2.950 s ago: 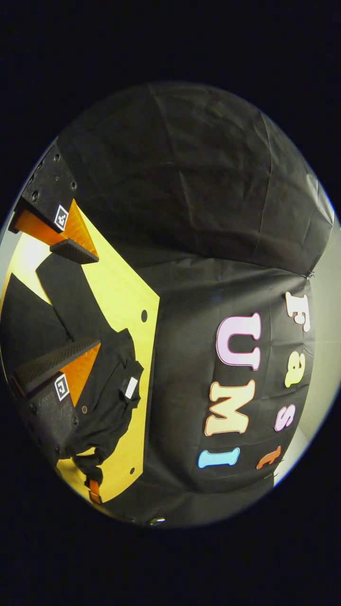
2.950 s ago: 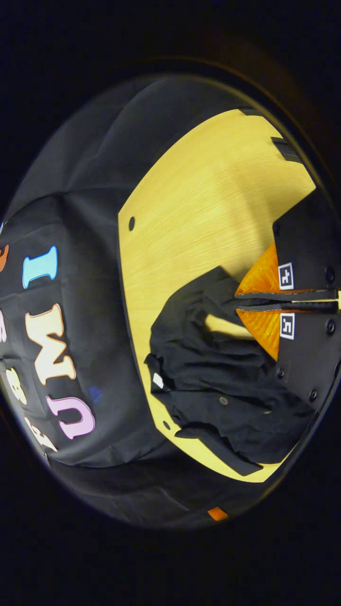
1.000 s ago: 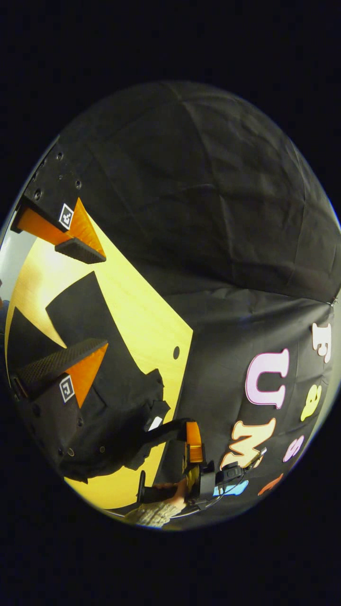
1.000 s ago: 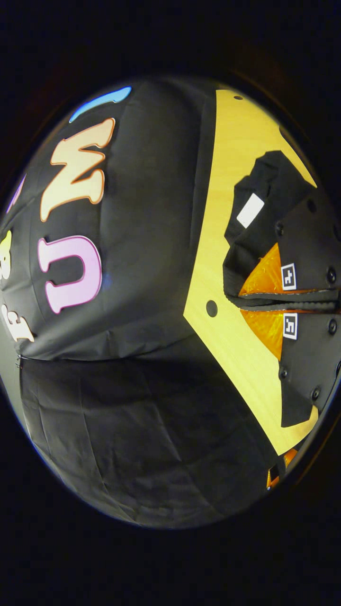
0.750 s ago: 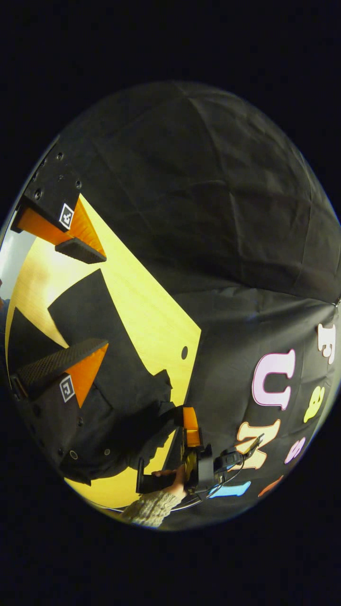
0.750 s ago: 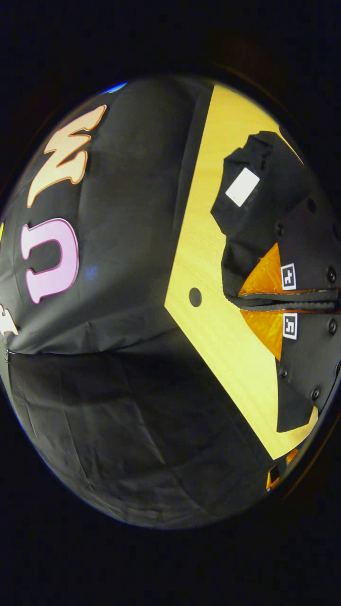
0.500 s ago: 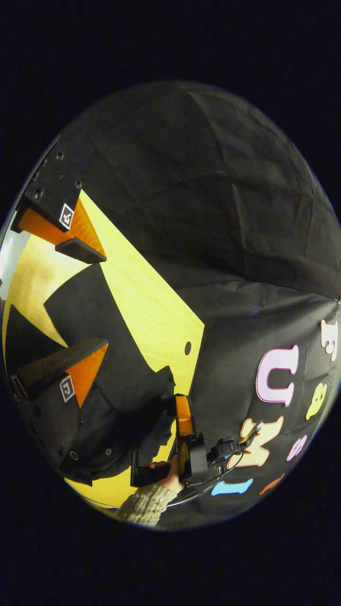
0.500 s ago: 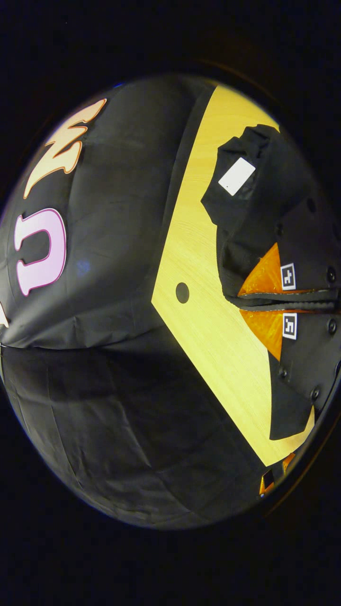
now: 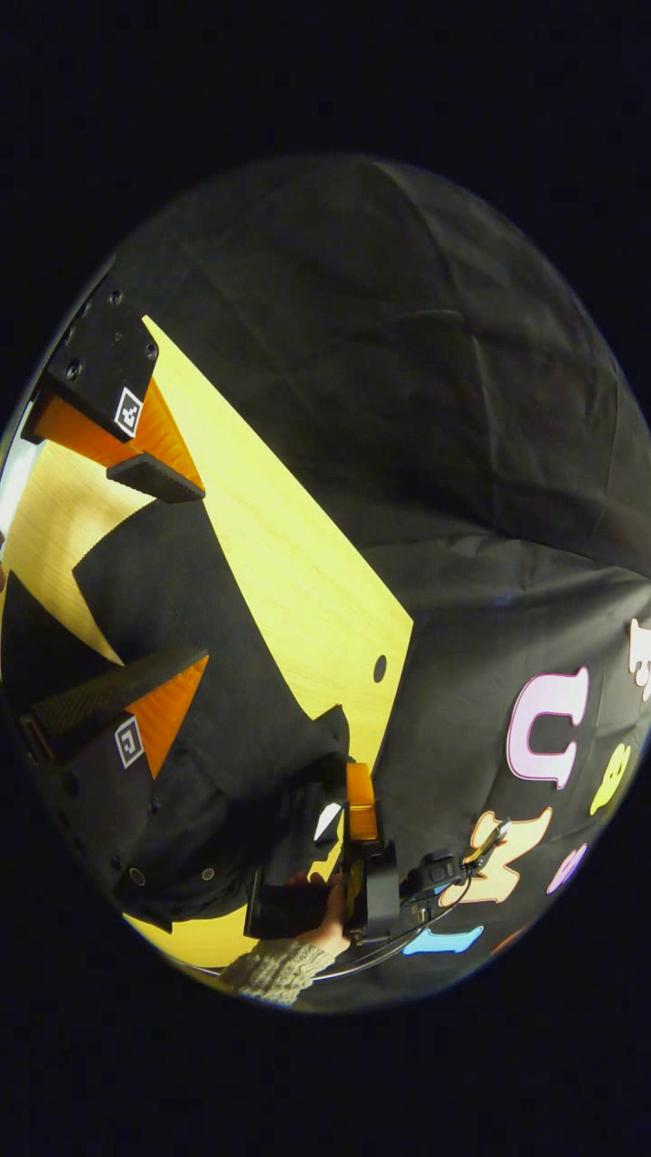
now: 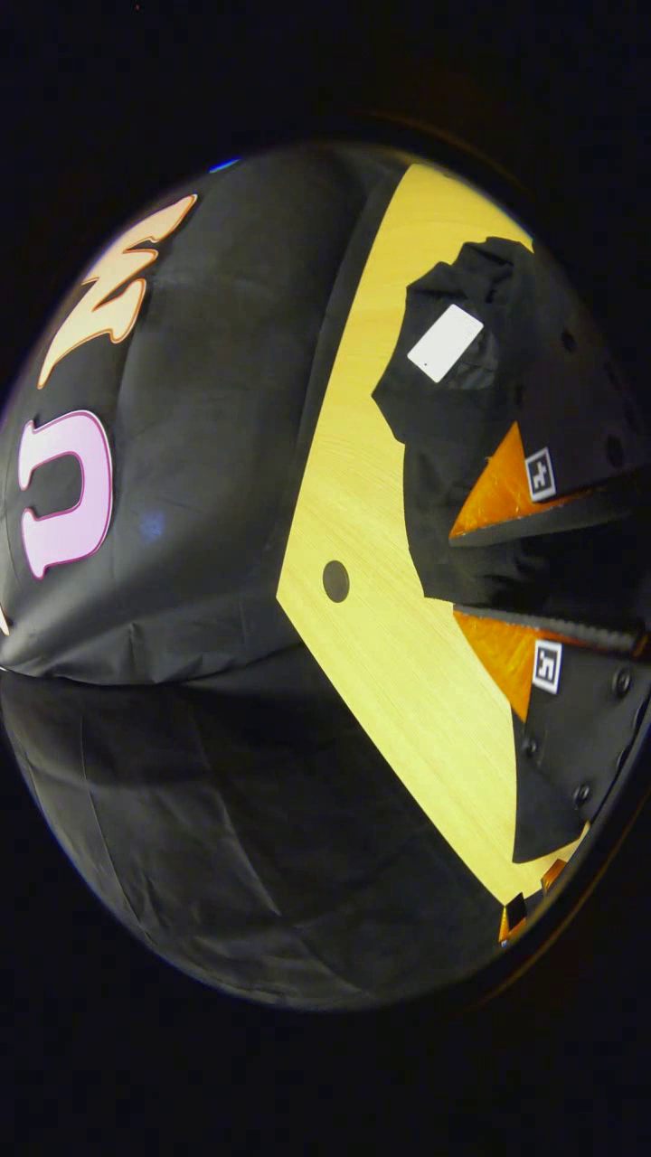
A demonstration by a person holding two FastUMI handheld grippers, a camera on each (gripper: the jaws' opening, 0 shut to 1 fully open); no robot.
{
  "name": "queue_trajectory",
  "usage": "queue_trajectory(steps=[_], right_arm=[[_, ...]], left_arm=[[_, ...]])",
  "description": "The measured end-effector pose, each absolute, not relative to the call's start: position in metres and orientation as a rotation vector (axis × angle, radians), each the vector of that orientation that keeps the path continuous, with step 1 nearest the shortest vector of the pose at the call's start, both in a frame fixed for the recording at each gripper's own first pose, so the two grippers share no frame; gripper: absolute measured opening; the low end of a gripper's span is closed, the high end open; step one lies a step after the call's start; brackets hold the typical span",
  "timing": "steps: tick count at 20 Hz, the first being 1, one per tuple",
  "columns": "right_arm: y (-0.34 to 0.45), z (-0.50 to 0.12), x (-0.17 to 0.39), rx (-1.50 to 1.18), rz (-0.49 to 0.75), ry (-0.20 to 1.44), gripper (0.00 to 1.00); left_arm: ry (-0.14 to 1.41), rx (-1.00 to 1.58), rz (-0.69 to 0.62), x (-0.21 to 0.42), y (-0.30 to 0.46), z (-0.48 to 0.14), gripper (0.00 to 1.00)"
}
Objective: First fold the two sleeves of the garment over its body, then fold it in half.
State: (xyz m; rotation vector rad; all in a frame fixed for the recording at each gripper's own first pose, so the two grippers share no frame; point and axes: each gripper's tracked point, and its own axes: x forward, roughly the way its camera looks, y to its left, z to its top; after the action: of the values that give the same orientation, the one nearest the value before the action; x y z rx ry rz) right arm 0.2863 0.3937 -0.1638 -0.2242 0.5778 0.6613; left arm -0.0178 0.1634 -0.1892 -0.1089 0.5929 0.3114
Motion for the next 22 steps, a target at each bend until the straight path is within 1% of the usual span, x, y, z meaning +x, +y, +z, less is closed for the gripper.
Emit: queue_trajectory(steps=[2, 5, 8, 12, 17, 22], right_arm=[[0.403, -0.165, 0.287, -0.217, 0.673, 0.562, 0.65], [0.397, -0.153, 0.286, -0.244, 0.641, 0.537, 1.00], [0.390, -0.138, 0.285, -0.226, 0.638, 0.493, 1.00], [0.377, -0.109, 0.282, -0.185, 0.625, 0.422, 1.00], [0.345, -0.075, 0.274, -0.193, 0.570, 0.332, 1.00], [0.301, -0.050, 0.258, -0.177, 0.508, 0.280, 1.00]], left_arm=[[0.615, -0.114, 0.314, -0.018, 0.165, -0.190, 0.95], [0.656, -0.109, 0.323, -0.018, 0.164, -0.196, 0.95], [0.691, -0.121, 0.318, -0.019, 0.164, -0.213, 0.96], [0.719, -0.114, 0.333, -0.019, 0.164, -0.218, 0.96], [0.752, -0.113, 0.331, -0.019, 0.163, -0.228, 0.96], [0.798, -0.092, 0.327, -0.022, 0.162, -0.240, 0.96]])
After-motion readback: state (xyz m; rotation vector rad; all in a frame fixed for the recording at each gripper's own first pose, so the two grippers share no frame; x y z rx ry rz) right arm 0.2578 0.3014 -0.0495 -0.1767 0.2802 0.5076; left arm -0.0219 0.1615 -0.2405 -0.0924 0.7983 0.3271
